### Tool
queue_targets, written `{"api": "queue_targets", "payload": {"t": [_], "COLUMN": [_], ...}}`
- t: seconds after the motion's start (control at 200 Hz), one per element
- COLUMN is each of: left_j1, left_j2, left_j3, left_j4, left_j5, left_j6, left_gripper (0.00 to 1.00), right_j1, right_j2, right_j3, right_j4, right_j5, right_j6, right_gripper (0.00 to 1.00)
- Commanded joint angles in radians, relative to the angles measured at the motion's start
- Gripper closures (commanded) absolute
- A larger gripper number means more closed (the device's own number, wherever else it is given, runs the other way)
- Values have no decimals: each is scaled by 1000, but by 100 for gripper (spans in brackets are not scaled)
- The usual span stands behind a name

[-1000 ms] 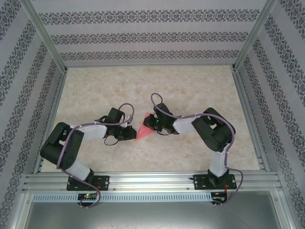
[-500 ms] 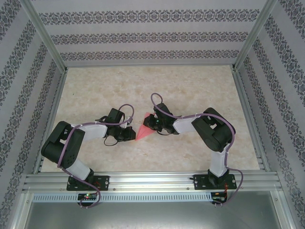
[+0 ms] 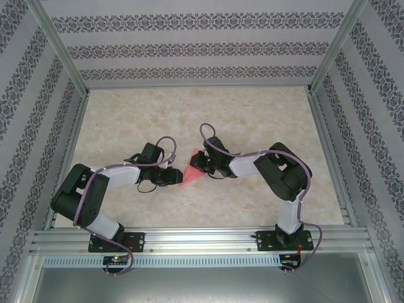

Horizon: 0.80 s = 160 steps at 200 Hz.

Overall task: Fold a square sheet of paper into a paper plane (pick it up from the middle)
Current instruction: Fourth fold the wing at the center of the table.

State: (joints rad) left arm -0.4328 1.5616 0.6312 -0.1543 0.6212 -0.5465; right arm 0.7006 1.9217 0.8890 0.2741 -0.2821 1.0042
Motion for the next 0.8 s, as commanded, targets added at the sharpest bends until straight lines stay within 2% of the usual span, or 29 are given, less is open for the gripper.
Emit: {"api": "queue_targets", "payload": {"t": [0.0, 0.1, 0.225, 0.4, 0.794], "left_j1": [5, 5, 6, 6, 6], "left_j2": [29, 43, 49, 77, 92], "left_j3": [20, 27, 33, 46, 43], "left_j4": [23, 22, 6, -15, -20], "left_j5": [43, 49, 34, 26, 14], "left_j6": [30, 32, 36, 43, 41], "left_gripper": [62, 64, 72, 78, 87], "right_j1": [7, 7, 7, 7, 7], "right_j2": [56, 54, 54, 56, 66], "right_j3": [-29, -32, -32, -31, -25], "right_j4": [-77, -77, -77, -78, -80], "right_j5": [43, 44, 44, 41, 41], "right_j6": [-3, -2, -1, -1, 0], "right_gripper": [86, 86, 86, 86, 86]}}
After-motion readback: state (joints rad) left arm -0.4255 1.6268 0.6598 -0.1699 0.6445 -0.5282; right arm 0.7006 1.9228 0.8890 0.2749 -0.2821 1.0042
